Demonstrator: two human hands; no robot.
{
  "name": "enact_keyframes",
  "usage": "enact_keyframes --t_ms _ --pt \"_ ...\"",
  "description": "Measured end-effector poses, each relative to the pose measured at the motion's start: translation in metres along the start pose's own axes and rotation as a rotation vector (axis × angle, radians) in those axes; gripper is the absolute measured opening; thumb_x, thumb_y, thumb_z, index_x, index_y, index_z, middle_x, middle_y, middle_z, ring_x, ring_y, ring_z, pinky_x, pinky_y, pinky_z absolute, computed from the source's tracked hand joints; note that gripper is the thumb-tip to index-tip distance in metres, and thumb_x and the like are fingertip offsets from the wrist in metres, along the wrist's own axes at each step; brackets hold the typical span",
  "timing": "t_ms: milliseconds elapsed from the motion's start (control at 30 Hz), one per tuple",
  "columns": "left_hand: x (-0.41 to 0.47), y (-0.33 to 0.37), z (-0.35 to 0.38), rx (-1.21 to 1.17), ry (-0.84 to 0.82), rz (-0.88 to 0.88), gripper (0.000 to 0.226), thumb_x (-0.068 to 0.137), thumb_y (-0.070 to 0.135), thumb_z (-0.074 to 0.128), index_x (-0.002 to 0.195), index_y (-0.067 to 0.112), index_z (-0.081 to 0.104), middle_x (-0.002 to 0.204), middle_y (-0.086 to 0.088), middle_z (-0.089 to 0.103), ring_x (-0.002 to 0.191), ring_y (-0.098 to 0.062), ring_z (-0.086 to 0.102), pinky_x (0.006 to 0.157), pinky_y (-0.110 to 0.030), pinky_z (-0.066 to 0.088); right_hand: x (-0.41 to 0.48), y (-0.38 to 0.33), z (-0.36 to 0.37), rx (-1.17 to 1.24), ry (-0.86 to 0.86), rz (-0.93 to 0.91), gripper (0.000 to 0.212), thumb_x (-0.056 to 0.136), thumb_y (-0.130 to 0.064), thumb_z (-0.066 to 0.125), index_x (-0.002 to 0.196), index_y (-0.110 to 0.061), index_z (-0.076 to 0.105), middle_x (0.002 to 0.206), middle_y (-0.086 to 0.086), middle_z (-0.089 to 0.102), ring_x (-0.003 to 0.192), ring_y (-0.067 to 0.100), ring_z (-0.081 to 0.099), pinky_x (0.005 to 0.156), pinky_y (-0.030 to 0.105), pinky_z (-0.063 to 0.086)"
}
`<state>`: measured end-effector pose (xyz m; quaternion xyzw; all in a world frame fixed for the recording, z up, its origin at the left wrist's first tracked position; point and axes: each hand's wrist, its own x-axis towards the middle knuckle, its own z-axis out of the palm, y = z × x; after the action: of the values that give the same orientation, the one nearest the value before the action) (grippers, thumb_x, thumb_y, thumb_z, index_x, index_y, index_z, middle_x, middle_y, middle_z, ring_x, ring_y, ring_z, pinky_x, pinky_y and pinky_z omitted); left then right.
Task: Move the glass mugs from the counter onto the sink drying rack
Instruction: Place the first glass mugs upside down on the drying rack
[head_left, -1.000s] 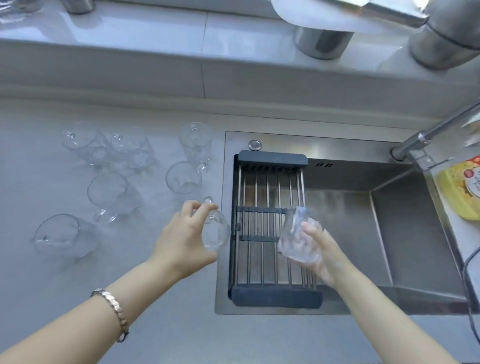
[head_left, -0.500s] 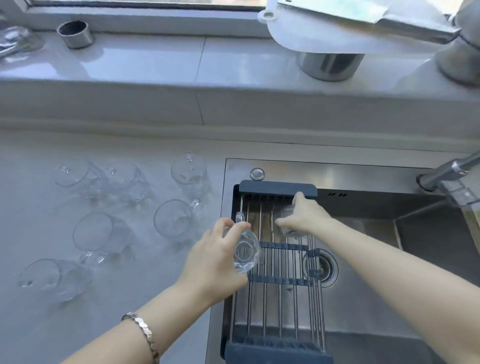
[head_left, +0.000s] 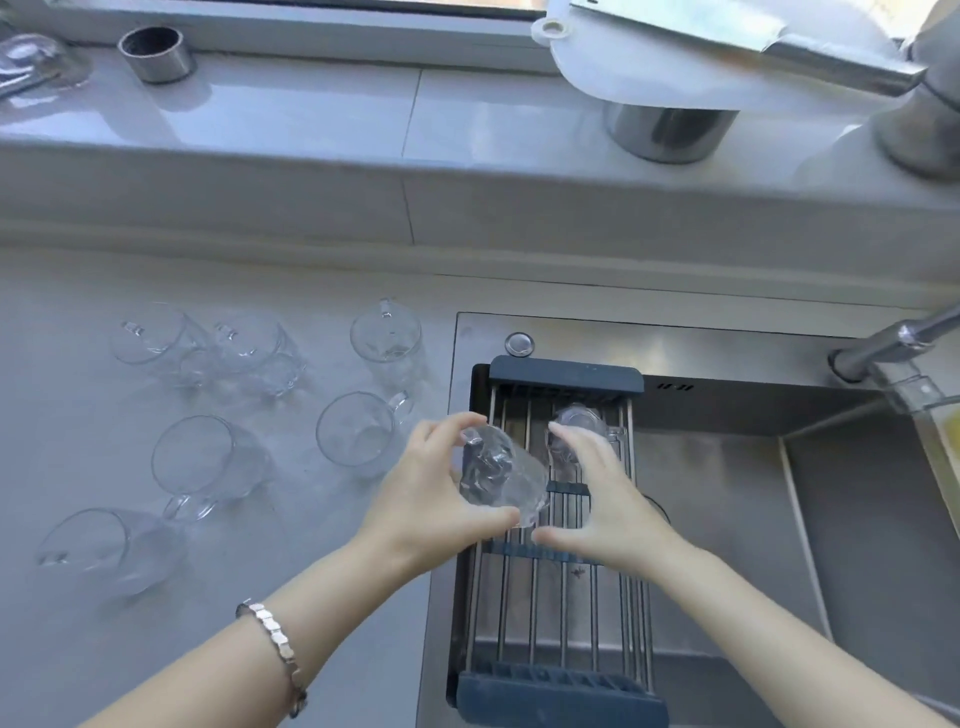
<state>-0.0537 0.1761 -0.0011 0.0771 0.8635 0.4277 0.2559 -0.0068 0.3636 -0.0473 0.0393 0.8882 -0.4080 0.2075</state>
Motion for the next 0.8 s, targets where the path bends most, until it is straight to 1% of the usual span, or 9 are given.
enact_keyframes --t_ms 100,167,233,267,333,400,467,567,800 --pt "0.003 0.007 0.010 -0.293 -0.097 -0.069 0.062 0.054 0.034 0.081 0.106 0.044 0.049 0.103 0.013 0.053 0.074 -0.005 0.063 0.080 -0.025 0.053 -0.029 -0.008 0.007 0.285 0.090 -0.072 0.094 0.058 -0.026 0.087 0.122 -0.055 0.024 0.130 -0.035 0.029 0.117 -0.028 0.029 0.093 -0.007 0.025" --pt "0.006 0.010 0.018 -0.364 -0.197 -0.057 0.066 0.065 0.033 0.080 0.122 0.038 0.047 0.107 0.013 0.055 0.089 -0.014 0.065 0.088 -0.031 0.052 -0.034 -0.003 0.003 0.353 0.270 -0.064 0.085 0.055 -0.021 0.089 0.114 -0.053 0.037 0.124 -0.028 0.042 0.112 -0.024 0.040 0.090 -0.004 0.033" --pt "0.012 0.006 0.023 -0.322 -0.339 0.005 0.059 0.085 0.029 0.064 0.137 0.031 0.037 0.123 0.012 0.054 0.102 -0.013 0.064 0.089 -0.024 0.050 -0.039 0.002 -0.009 0.279 0.363 -0.058 0.081 0.052 -0.018 0.090 0.108 -0.054 0.042 0.118 -0.022 0.049 0.109 -0.016 0.048 0.089 0.000 0.038" --pt "0.020 0.000 0.025 -0.174 -0.385 0.056 0.051 0.093 0.032 0.052 0.140 0.029 0.033 0.133 0.008 0.052 0.111 -0.013 0.060 0.094 -0.024 0.047 -0.041 0.005 -0.017 0.233 0.388 -0.051 0.081 0.052 -0.017 0.090 0.106 -0.054 0.042 0.115 -0.020 0.051 0.107 -0.011 0.051 0.089 0.002 0.039" --pt "0.040 -0.017 0.029 0.416 -0.401 0.197 0.044 0.098 0.039 0.032 0.140 0.023 0.036 0.143 0.001 0.048 0.129 -0.017 0.045 0.111 -0.036 0.034 -0.043 0.010 -0.034 0.149 0.419 -0.023 0.079 0.053 -0.013 0.089 0.107 -0.049 0.043 0.111 -0.014 0.051 0.105 0.002 0.053 0.092 0.014 0.040" --pt "0.058 -0.033 0.036 0.960 -0.482 0.327 0.047 0.100 0.040 0.025 0.141 0.020 0.035 0.151 -0.001 0.036 0.142 -0.021 0.025 0.120 -0.048 0.015 -0.041 0.012 -0.049 0.076 0.431 0.015 0.075 0.055 -0.012 0.088 0.110 -0.039 0.044 0.111 -0.011 0.049 0.105 0.008 0.050 0.092 0.023 0.039" --pt "0.068 -0.043 0.044 1.261 -0.582 0.406 0.048 0.100 0.038 0.025 0.145 0.020 0.028 0.158 -0.003 0.021 0.147 -0.023 0.008 0.120 -0.050 0.004 -0.033 0.011 -0.060 -0.018 0.400 0.039 0.072 0.057 -0.013 0.086 0.113 -0.031 0.045 0.111 -0.010 0.046 0.103 0.011 0.050 0.088 0.025 0.039" --pt "0.073 -0.056 0.049 1.402 -0.591 0.401 0.049 0.100 0.037 0.028 0.144 0.016 0.031 0.157 -0.006 0.022 0.147 -0.028 0.007 0.119 -0.053 0.003 -0.008 0.005 -0.063 -0.191 0.320 -0.026 0.072 0.057 -0.018 0.085 0.119 -0.023 0.049 0.112 -0.008 0.049 0.107 0.018 0.053 0.087 0.028 0.042" --pt "0.070 -0.078 0.036 1.305 -0.556 0.426 0.048 0.100 0.036 0.028 0.144 0.018 0.027 0.157 -0.005 0.023 0.147 -0.026 0.004 0.119 -0.052 0.004 0.061 -0.014 -0.023 -0.699 0.087 -0.154 0.065 0.076 -0.018 0.066 0.134 -0.024 0.039 0.133 0.010 0.043 0.112 0.032 0.045 0.080 0.036 0.046"
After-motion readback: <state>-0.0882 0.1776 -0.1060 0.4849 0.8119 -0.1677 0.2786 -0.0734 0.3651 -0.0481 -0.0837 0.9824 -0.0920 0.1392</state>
